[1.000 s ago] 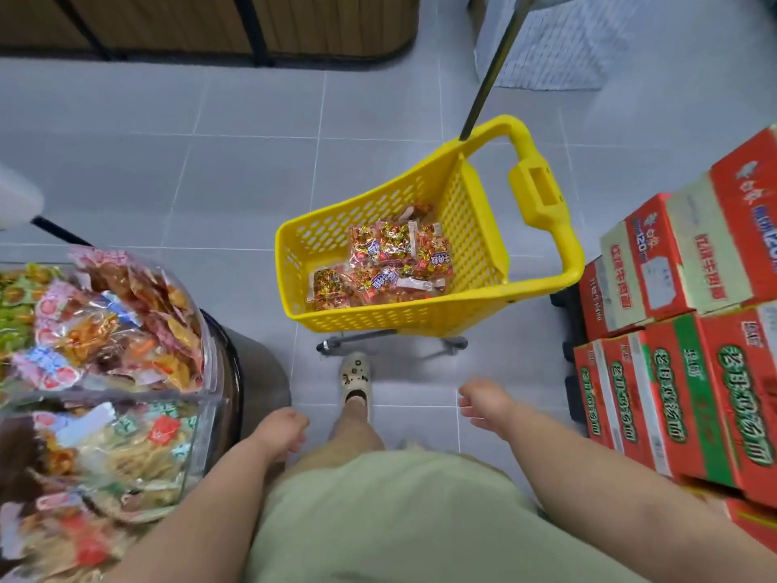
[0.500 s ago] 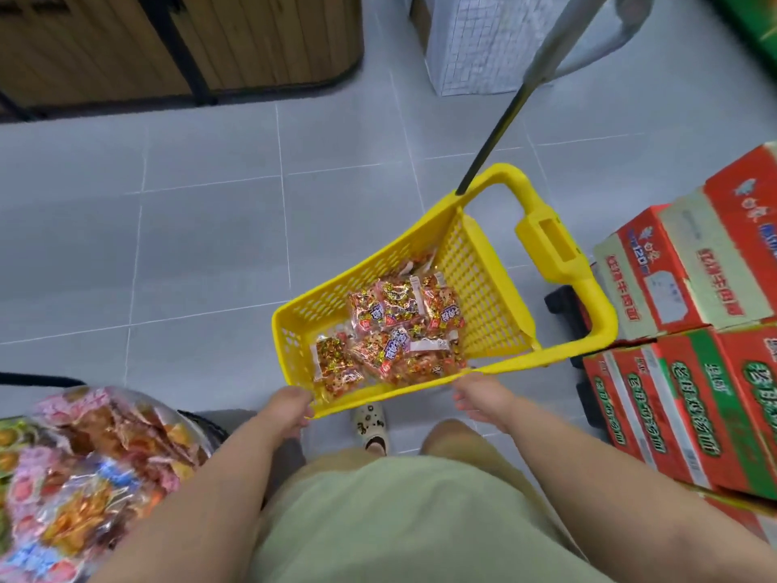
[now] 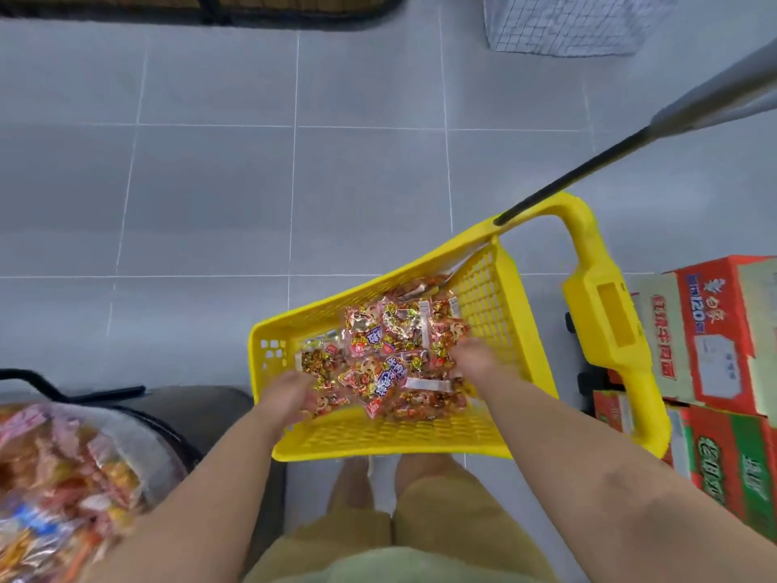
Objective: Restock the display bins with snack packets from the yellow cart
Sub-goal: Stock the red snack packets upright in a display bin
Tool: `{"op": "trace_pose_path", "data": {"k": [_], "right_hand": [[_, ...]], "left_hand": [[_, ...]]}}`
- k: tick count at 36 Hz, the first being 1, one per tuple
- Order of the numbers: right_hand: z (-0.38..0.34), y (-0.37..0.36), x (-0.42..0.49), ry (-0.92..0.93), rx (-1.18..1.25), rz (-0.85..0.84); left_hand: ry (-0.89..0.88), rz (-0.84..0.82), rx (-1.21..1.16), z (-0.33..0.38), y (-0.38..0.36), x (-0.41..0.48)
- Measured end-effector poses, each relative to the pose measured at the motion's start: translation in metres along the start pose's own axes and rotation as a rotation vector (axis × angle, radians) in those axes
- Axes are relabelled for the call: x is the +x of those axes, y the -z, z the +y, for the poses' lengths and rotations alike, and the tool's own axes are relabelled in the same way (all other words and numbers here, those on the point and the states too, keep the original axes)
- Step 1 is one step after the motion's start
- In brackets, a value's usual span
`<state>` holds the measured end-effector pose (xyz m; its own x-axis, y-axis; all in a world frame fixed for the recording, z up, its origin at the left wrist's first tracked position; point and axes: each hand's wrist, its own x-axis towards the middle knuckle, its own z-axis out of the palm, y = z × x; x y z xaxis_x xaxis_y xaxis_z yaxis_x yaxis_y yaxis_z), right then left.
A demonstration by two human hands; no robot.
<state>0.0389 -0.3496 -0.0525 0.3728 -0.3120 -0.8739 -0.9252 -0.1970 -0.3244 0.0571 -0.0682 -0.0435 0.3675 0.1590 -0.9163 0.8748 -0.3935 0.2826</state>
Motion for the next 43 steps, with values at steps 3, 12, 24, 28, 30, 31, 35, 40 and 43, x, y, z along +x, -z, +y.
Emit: {"op": "trace_pose_path", "data": {"k": [3,12,24,28,30,31,35,40,43], "right_hand": [[-0.004,-0.004,0.025,0.036,-0.023,0.051],[0.007,-0.004,0.069,0.310,-0.896,0.053],[-0.008,0.004,0.070,0.377,-0.895,-0.140],[-0.017,0.005,0.058,0.245,-0.501,-0.206],[-0.020,0.003,0.047,0.166,-0.292,-0.277],[-0.022,0.000,0.040,0.140,-0.205,-0.320],[-0.030,-0.027,0.011,0.050,0.065,-0.344],[-0.038,-0.072,-0.015,-0.128,0.673,-0.493],[-0.034,-0.083,-0.022,-0.165,0.753,-0.620]], "left_hand": [[0.041,0.022,-0.076,0.003,-0.006,0.007],[0.139,0.032,-0.092,-0.009,-0.027,0.017],[0.106,-0.027,-0.051,0.007,-0.032,0.006],[0.058,-0.047,-0.107,0.016,-0.033,-0.002],[0.037,-0.087,-0.153,0.019,-0.036,-0.007],[0.028,-0.117,-0.171,0.019,-0.037,-0.010],[-0.030,-0.319,-0.398,0.022,-0.042,-0.021],[-0.162,-0.420,-0.850,0.019,-0.038,-0.027],[-0.264,-0.289,-0.883,0.016,-0.035,-0.027]]}}
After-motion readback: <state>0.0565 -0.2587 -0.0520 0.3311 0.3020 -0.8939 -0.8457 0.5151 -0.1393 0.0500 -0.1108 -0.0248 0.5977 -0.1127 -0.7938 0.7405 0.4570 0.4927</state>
